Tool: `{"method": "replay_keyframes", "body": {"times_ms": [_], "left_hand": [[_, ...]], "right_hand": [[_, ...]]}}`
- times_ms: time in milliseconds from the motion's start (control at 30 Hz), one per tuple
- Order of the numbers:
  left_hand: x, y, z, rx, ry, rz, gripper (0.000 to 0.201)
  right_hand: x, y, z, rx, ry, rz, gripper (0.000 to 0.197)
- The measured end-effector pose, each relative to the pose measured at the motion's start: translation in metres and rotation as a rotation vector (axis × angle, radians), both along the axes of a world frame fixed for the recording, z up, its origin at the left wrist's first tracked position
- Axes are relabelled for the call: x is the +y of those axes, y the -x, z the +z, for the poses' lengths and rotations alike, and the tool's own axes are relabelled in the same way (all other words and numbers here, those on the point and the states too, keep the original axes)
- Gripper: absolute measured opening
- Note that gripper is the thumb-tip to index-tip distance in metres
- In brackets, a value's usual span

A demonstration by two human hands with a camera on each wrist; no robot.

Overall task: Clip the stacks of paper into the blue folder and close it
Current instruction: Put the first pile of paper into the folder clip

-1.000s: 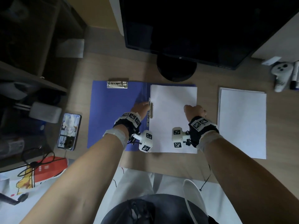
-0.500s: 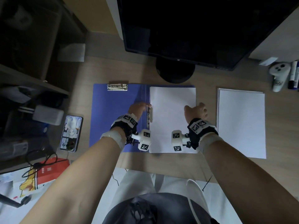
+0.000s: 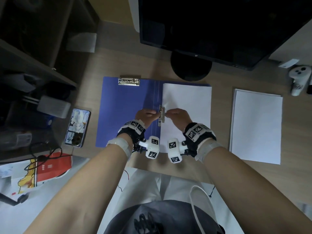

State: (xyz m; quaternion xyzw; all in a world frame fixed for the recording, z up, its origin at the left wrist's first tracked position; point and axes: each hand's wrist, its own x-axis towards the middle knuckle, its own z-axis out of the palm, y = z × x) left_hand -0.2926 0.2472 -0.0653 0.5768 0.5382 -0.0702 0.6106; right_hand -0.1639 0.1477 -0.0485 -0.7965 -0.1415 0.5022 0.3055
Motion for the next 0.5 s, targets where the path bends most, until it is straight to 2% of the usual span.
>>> {"method": "replay_keyframes", "body": {"times_ms": [67, 133, 233, 333, 500], "left_hand": [[0.000, 0.001, 0.000, 0.026, -0.040, -0.070, 0.045], [0.002, 0.000, 0.001, 0.036, -0.050, -0.104, 0.039], [0.005, -0.004, 0.003, 0.072, -0.076, -0.193, 0.035], [0.008, -0.004, -0.002, 0.089, -0.122, -0.250, 0.028], [0.010, 0.000, -0.006, 0.100, -0.106, -0.299, 0.048]], "right_hand": [[0.001, 0.007, -0.001, 0.006, -0.028, 0.025, 0.025], [0.000, 0.012, -0.001, 0.039, -0.049, 0.045, 0.024], [-0.003, 0.016, -0.002, 0.075, -0.080, 0.129, 0.014], [-0.004, 0.014, -0.008, 0.033, -0.079, 0.146, 0.032], [-0.005, 0.012, -0.012, 0.016, -0.065, 0.119, 0.038]]}}
